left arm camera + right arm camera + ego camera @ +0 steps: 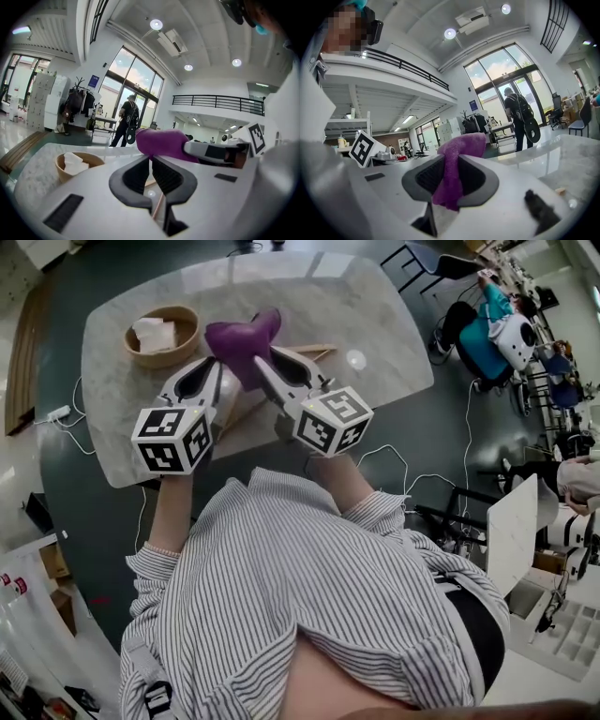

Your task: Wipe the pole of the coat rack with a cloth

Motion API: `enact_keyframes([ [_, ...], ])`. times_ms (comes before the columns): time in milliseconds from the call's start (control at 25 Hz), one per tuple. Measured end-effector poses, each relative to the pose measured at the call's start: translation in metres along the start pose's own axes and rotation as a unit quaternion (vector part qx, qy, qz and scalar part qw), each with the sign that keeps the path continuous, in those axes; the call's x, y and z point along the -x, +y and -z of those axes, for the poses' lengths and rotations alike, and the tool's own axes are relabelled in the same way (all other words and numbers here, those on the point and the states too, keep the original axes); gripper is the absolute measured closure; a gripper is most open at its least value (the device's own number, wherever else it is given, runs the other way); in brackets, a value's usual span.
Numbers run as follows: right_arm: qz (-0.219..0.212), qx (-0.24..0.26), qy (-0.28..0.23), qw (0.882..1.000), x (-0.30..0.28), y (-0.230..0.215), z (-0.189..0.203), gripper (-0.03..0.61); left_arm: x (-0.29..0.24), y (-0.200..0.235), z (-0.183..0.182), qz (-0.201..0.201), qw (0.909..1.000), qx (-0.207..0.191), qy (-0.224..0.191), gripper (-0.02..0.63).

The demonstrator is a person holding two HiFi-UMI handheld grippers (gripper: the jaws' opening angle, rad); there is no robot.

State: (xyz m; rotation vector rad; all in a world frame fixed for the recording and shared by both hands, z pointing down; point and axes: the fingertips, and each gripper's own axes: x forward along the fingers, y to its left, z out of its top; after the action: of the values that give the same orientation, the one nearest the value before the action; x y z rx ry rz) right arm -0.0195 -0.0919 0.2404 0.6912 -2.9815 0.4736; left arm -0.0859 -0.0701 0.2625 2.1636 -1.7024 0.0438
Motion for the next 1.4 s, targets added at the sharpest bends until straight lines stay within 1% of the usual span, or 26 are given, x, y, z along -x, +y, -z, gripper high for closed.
enact_keyframes([
  [120,-0.003,0.001,0.005,1.000,0.003,-0.006,-0.001,0.486,-0.002,-0.002,0.000,-0.016,0.9999,-0.001,0.004,0.588],
  [200,-0.006,0.001,0.012,1.000,0.003,-0.007,0.003,0.486,-0.001,-0.001,0.002,-0.021,0.9997,-0.004,0.009,0.588],
  [320,-0.009,0.002,0.019,1.000,0.002,-0.009,0.009,0.486,-0.002,0.001,0.004,-0.028,0.9996,0.002,0.010,0.591],
  [480,-0.016,0.004,0.020,1.000,0.005,-0.016,0.009,0.487,-0.008,-0.003,0.005,-0.037,0.9992,-0.010,0.012,0.591],
  [800,-0.020,0.013,0.030,0.999,0.008,-0.024,0.011,0.488,-0.012,-0.008,0.012,-0.044,0.9989,-0.005,0.019,0.591],
  [1000,-0.029,0.020,0.041,0.999,0.008,-0.024,0.014,0.488,-0.015,-0.007,0.016,-0.054,0.9980,-0.015,0.029,0.591],
  [1280,-0.034,0.025,0.050,0.998,0.010,-0.031,0.013,0.488,-0.022,-0.011,0.018,-0.053,0.9979,-0.005,0.036,0.591],
  [1400,-0.033,0.027,0.053,0.998,0.009,-0.034,0.014,0.488,-0.025,-0.008,0.020,-0.058,0.9974,-0.005,0.043,0.591],
])
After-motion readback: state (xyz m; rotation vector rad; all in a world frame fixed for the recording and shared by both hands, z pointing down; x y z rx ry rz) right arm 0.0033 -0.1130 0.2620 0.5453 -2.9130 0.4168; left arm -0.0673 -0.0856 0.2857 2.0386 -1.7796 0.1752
